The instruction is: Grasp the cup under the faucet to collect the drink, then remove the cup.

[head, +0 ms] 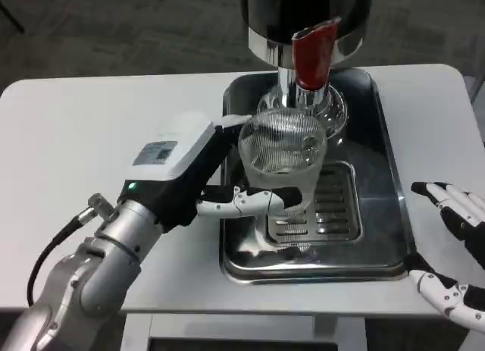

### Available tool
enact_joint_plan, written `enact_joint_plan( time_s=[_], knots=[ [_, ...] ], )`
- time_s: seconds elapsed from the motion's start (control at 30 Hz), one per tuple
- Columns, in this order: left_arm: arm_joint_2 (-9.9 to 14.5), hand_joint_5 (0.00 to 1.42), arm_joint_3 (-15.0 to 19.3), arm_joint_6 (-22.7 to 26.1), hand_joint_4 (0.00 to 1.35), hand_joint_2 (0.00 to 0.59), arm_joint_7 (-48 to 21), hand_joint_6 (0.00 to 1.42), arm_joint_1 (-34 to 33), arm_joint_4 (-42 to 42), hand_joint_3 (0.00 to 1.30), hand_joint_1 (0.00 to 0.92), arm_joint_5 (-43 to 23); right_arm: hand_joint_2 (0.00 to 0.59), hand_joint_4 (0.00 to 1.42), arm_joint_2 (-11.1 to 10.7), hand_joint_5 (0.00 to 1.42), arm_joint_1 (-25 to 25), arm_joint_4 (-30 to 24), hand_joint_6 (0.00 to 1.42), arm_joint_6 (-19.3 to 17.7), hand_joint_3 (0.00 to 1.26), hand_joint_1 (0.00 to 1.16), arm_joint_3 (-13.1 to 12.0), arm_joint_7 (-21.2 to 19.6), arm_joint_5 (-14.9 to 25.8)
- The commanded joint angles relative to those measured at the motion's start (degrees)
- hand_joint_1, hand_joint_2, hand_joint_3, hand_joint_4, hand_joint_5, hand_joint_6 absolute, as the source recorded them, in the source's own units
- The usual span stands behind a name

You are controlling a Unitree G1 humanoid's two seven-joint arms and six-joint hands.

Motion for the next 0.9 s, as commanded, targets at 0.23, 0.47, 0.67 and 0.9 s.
enact_joint_plan(
  time_s=[0.23,0.47,0.67,0.9],
  knots=[
    [0.7,0.36,-0.8,-1.1,0.25,0.090,-2.9,0.35,-0.4,-2.8,0.35,0.219,-1.0,0.491,0.00,-0.4,0.00,0.2,0.4,0.02,0.3,0.05,0.37,0.3,-0.8,0.6],
    [1.0,0.35,-0.6,-1.6,0.23,0.092,-4.3,0.34,-0.2,-3.4,0.34,0.218,-1.6,0.493,0.00,-0.5,0.00,0.1,0.5,0.03,0.3,0.06,0.38,0.3,-0.9,1.0],
    [1.9,0.33,0.5,-1.6,0.18,0.084,-4.4,0.33,1.4,-5.9,0.29,0.190,-2.2,0.493,0.00,-0.8,0.00,0.2,0.5,0.03,0.4,0.06,0.38,0.4,-1.1,1.3],
    [3.5,0.33,2.8,-1.3,0.16,0.075,-4.5,0.33,3.7,-10.3,0.29,0.165,-4.0,0.494,0.00,-0.7,0.00,0.4,0.2,0.03,0.5,0.07,0.38,0.5,-1.6,1.3]
  ],
)
